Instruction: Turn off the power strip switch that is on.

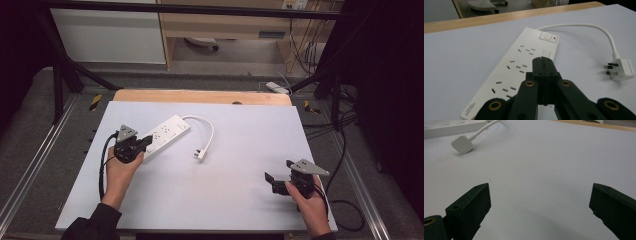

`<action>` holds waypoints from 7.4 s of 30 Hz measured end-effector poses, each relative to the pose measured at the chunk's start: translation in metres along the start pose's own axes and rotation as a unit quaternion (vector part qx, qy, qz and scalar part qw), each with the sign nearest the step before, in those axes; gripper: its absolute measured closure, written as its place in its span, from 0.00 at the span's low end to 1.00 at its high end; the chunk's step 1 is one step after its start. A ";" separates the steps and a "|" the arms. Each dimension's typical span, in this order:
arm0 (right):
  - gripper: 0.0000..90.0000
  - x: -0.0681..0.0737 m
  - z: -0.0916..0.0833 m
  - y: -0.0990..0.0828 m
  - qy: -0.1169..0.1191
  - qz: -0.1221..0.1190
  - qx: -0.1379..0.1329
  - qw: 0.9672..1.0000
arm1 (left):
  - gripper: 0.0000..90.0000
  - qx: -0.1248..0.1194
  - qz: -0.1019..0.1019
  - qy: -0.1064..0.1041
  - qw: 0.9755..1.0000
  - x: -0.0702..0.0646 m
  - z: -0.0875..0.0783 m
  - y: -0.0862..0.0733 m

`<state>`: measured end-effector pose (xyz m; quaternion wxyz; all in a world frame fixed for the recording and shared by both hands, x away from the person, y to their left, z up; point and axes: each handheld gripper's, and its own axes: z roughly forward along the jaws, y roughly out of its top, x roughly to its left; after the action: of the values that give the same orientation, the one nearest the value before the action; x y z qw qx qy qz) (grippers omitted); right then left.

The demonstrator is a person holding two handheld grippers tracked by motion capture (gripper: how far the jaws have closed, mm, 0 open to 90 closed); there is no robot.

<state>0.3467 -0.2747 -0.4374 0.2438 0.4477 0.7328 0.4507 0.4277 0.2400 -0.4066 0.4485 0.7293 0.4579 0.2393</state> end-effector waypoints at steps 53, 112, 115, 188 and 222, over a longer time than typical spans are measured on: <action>0.05 0.000 0.000 0.000 0.000 0.000 0.000 1.000 | 1.00 0.073 -0.005 0.023 0.997 0.006 0.015 -0.023; 0.05 0.001 0.001 0.000 0.002 0.000 0.003 1.000 | 1.00 0.063 -0.022 0.013 0.998 0.008 0.015 -0.026; 0.05 0.001 0.000 0.000 0.002 0.000 0.003 1.000 | 1.00 0.063 -0.024 0.013 0.998 0.008 0.015 -0.026; 0.04 0.001 0.000 0.000 0.001 0.003 0.001 1.000 | 1.00 -0.019 -0.019 0.001 1.000 0.006 0.006 -0.021; 0.04 0.001 0.000 0.000 0.002 0.002 0.000 1.000 | 0.10 -0.079 -0.065 0.012 0.995 0.000 -0.020 0.006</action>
<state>0.3467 -0.2739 -0.4376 0.2411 0.4483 0.7326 0.4518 0.4150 0.2472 -0.3921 0.5136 0.6578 0.4891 0.2535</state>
